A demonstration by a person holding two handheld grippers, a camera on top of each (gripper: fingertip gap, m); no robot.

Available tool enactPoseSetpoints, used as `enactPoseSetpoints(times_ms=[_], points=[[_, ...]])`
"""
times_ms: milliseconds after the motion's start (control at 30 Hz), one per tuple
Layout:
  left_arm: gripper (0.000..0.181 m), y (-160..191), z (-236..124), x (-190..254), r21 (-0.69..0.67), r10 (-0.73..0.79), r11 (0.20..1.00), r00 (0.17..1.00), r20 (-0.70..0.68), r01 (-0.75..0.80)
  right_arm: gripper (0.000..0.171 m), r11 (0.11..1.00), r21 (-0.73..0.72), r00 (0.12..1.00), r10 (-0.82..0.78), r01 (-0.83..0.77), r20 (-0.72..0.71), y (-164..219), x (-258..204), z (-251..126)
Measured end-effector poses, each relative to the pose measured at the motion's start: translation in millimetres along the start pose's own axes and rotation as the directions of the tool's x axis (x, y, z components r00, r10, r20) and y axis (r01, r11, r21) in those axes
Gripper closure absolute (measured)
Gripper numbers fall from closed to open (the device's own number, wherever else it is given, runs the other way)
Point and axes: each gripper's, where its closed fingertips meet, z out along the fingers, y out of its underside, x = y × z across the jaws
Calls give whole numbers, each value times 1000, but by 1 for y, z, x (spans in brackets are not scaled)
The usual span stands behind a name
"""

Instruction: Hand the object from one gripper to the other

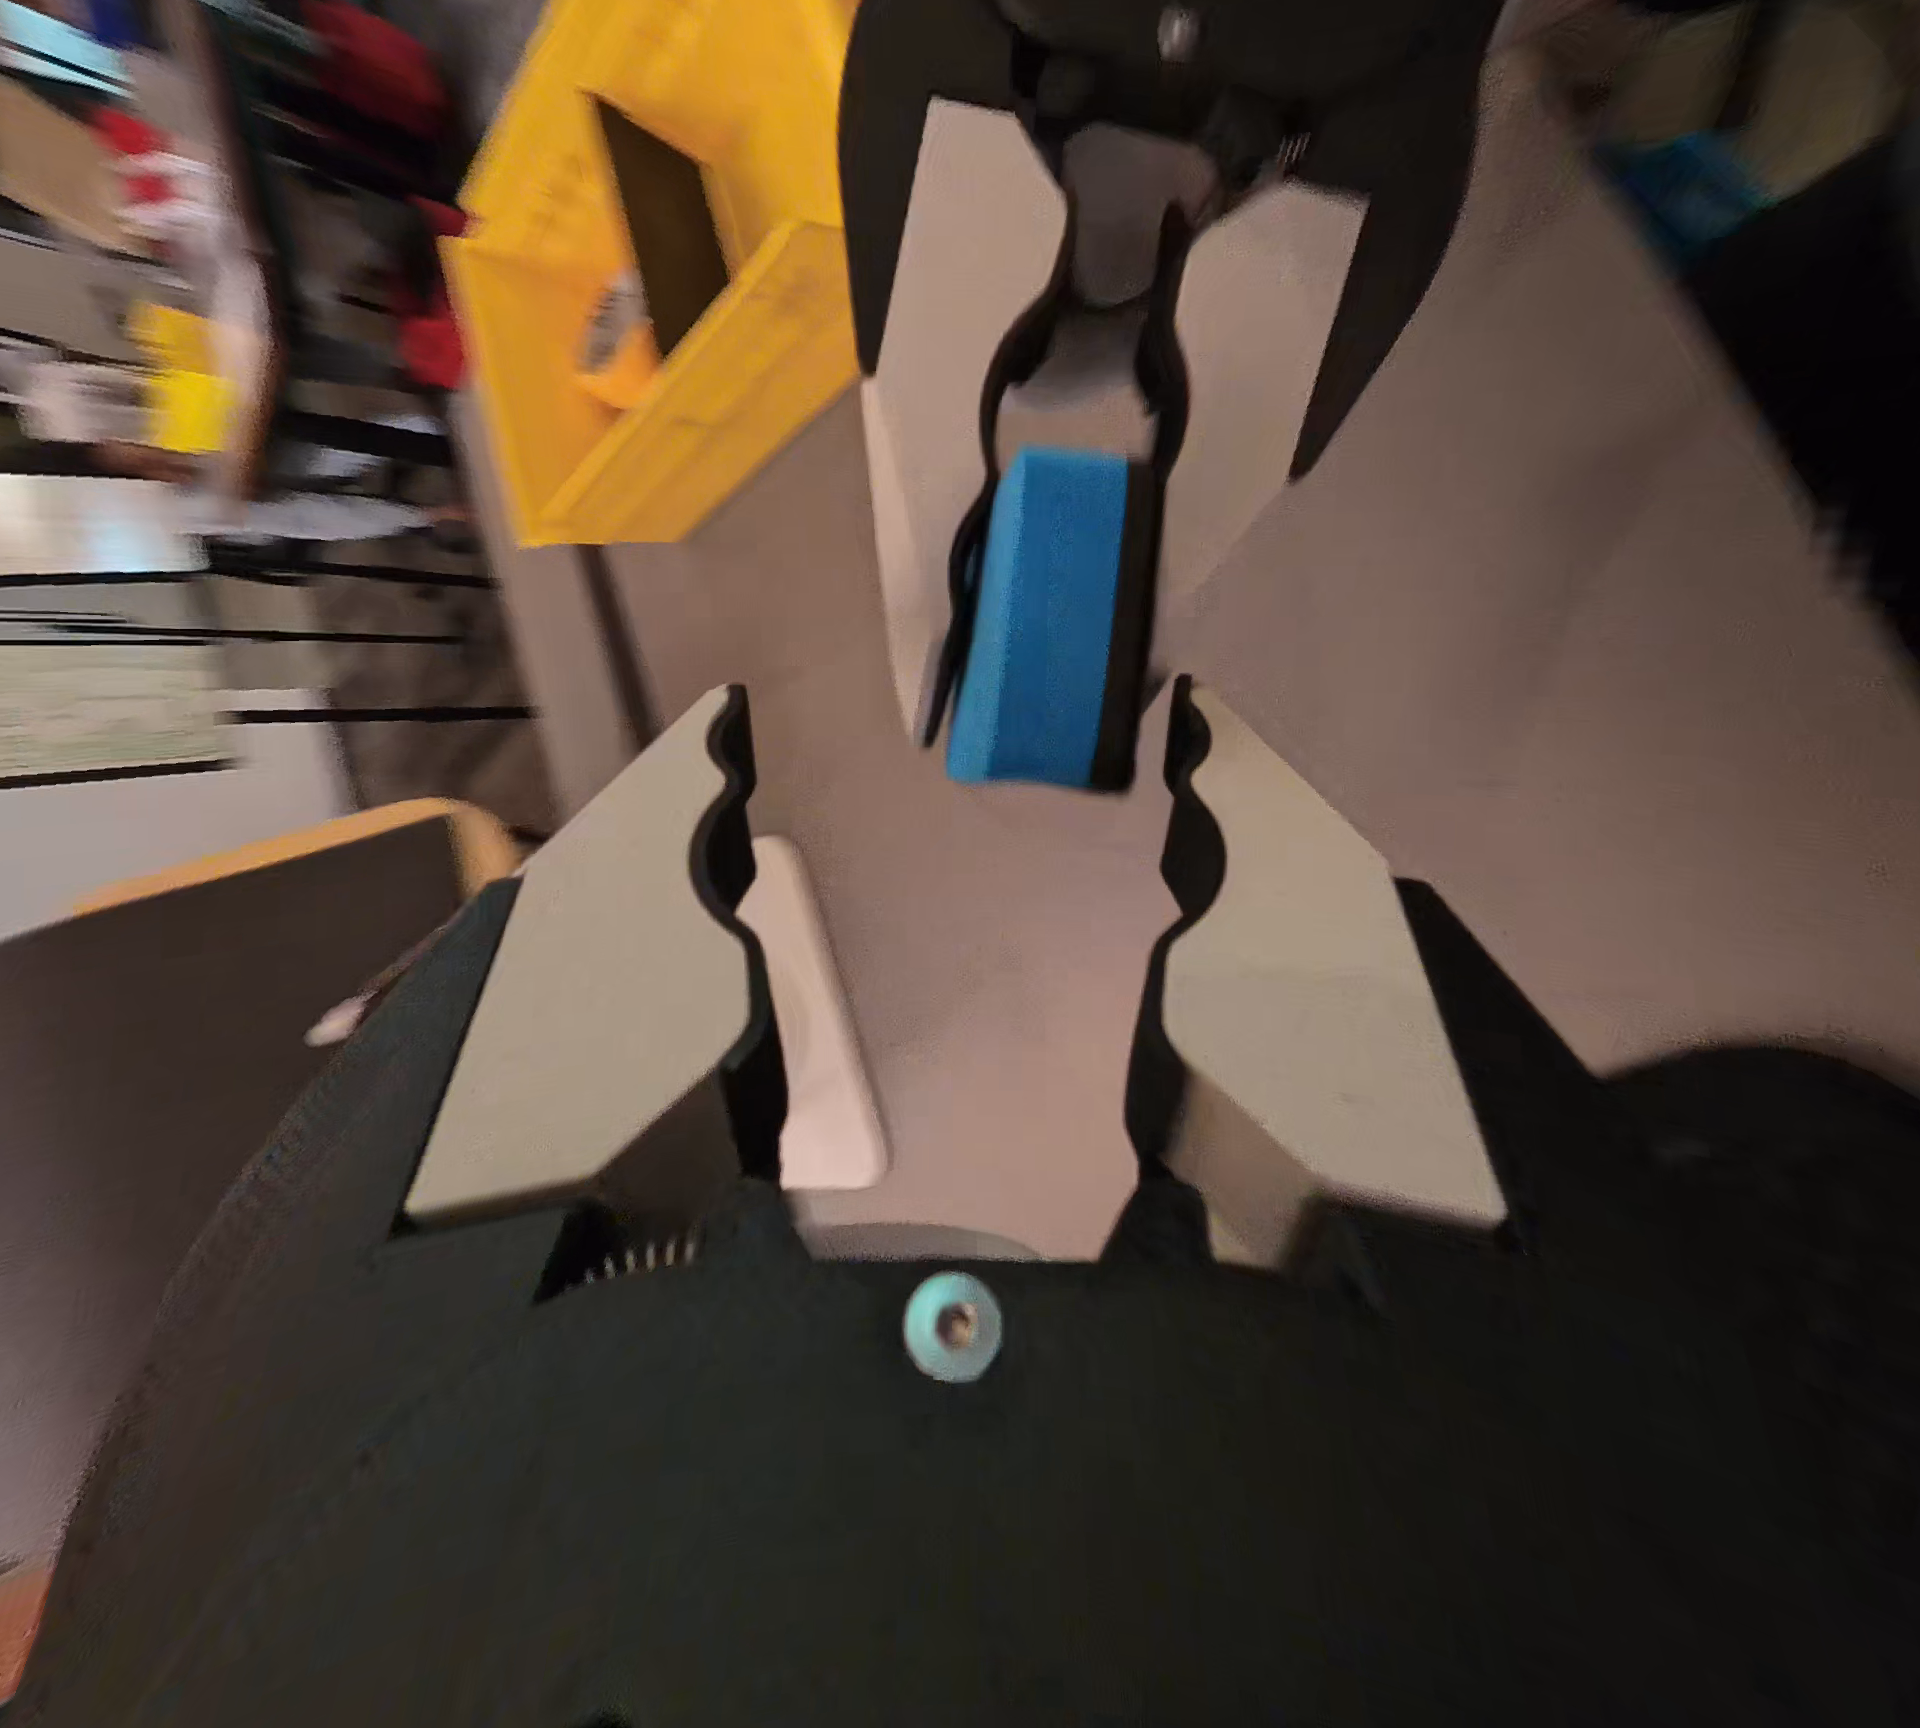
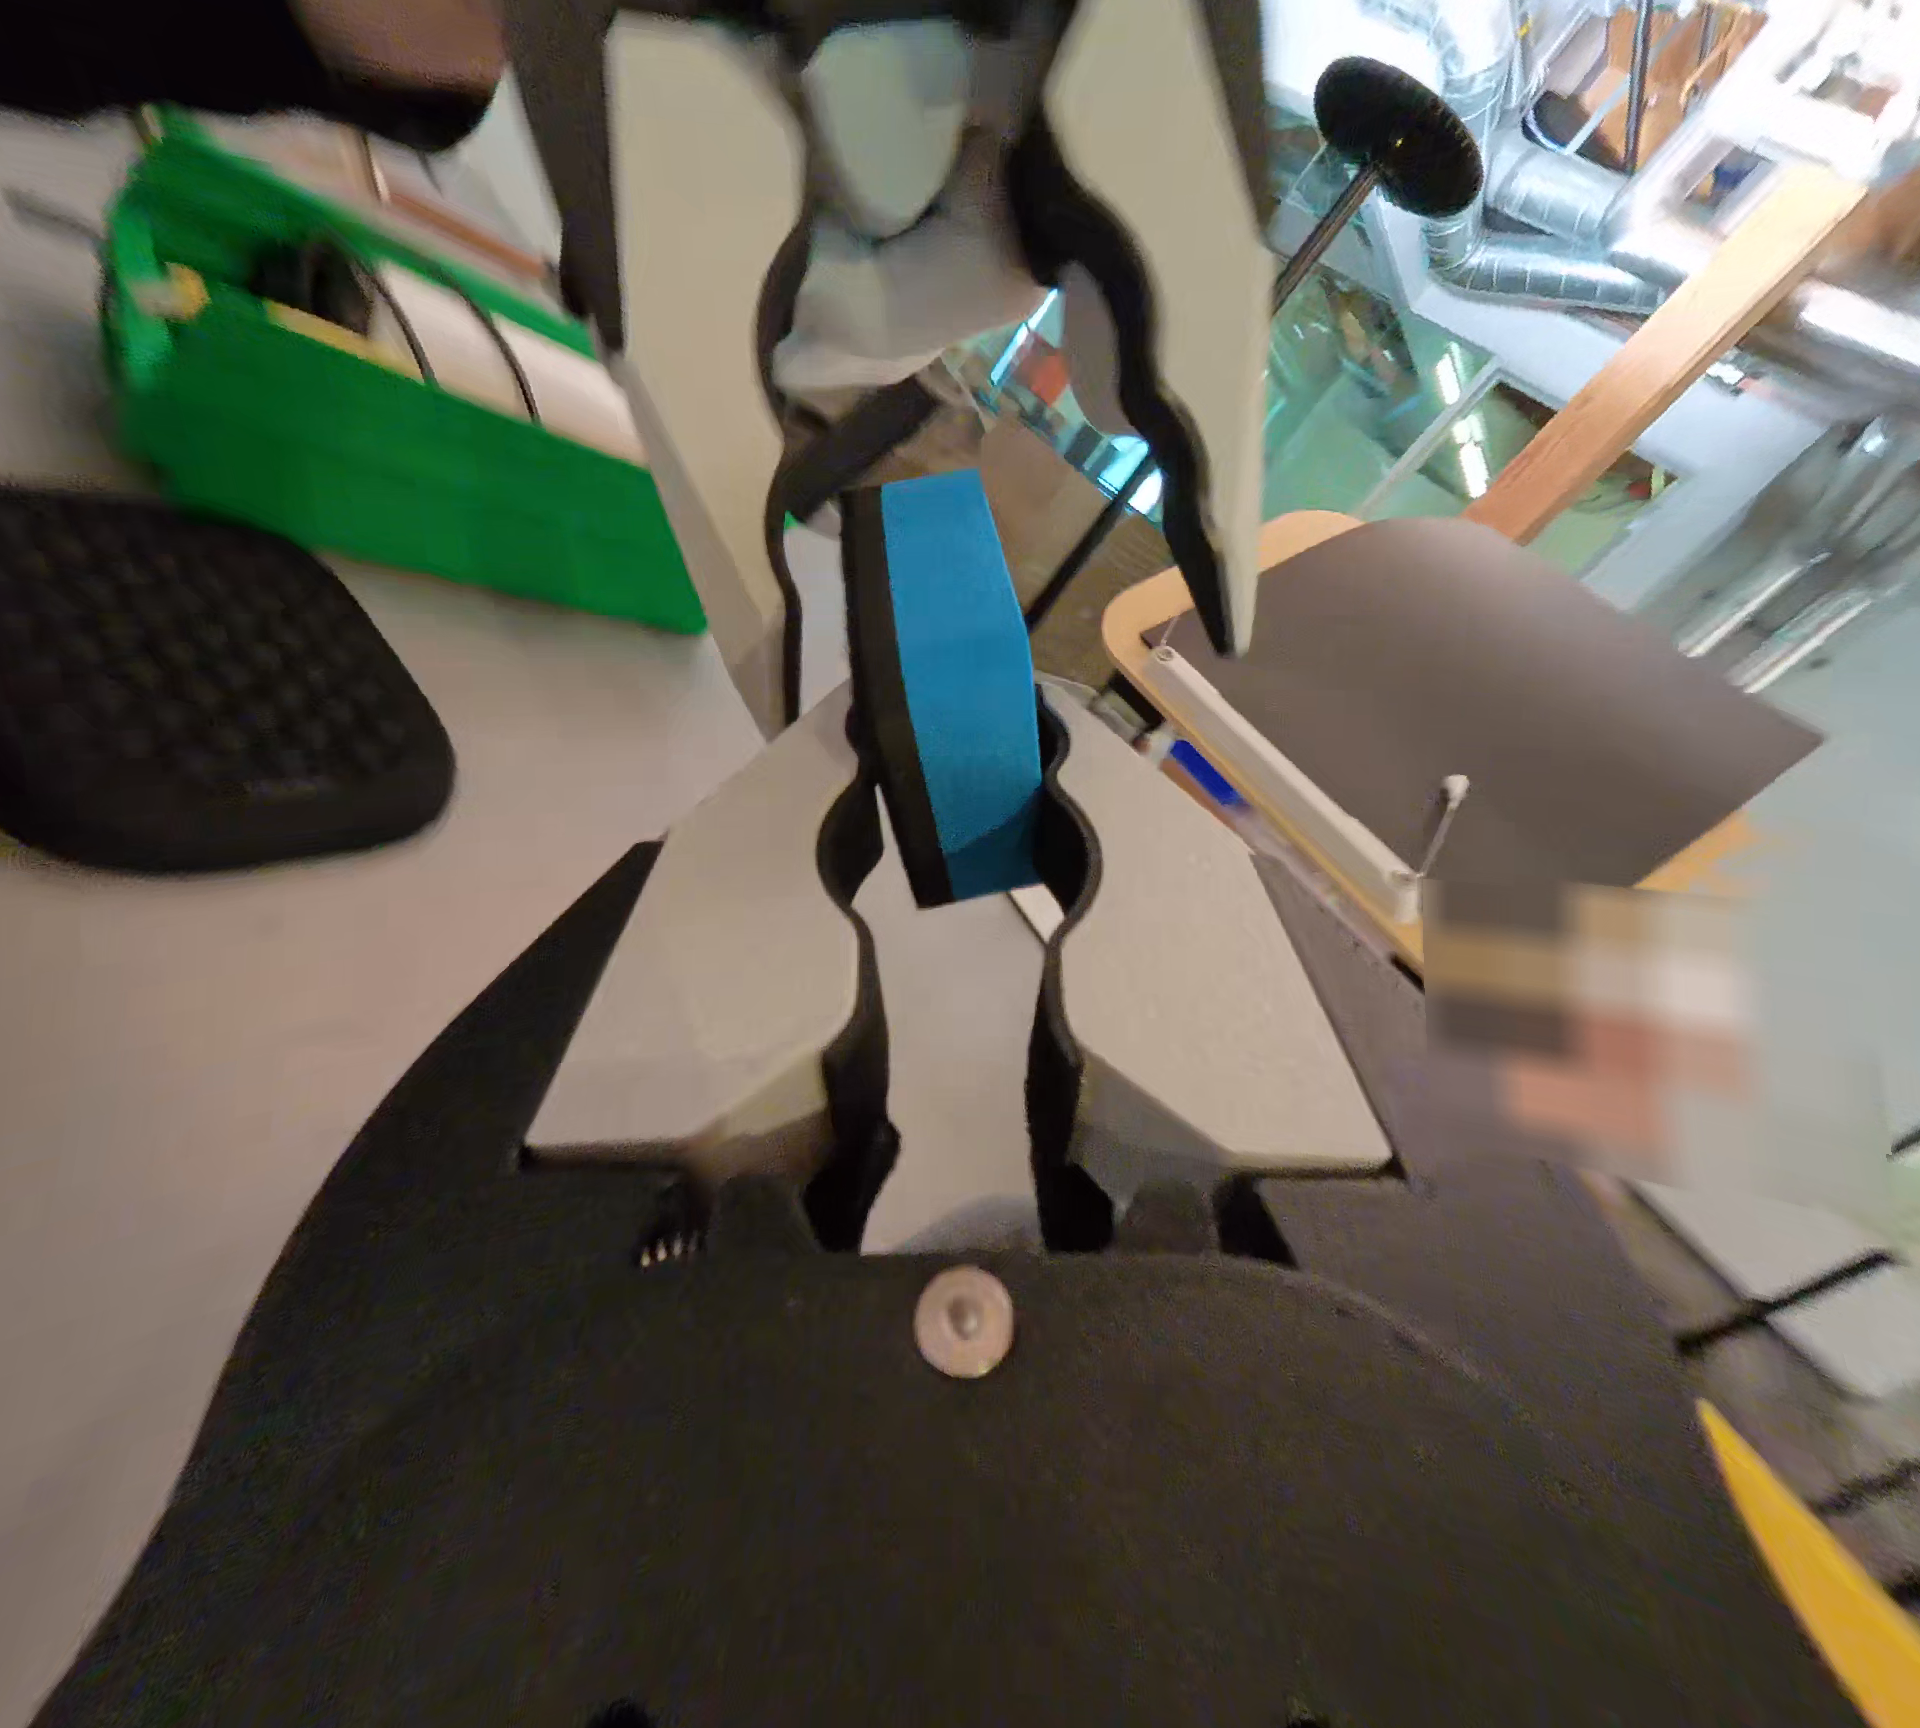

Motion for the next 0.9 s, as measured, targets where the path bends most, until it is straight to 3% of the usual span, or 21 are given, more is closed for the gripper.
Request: enactPoseSetpoints(times_ms=[133,300,500,900], points=[[95,8,-5,-20,-97,195,980,946,260,-175,148,950,109,956,288,-293,55,-8,17,-9],[92,-3,-8,-29,-175,355,935,826,439,-309,149,827,179,845,510,-533,161,-12,25,-13],[90,-19,-8,-38,-235,451,891,705,547,-388,148,807,178,825,535,-562,182,-12,24,-13],[91,-25,0,-46,-309,531,845,608,591,-437,148,781,203,806,568,-591,166,-10,38,-21]])
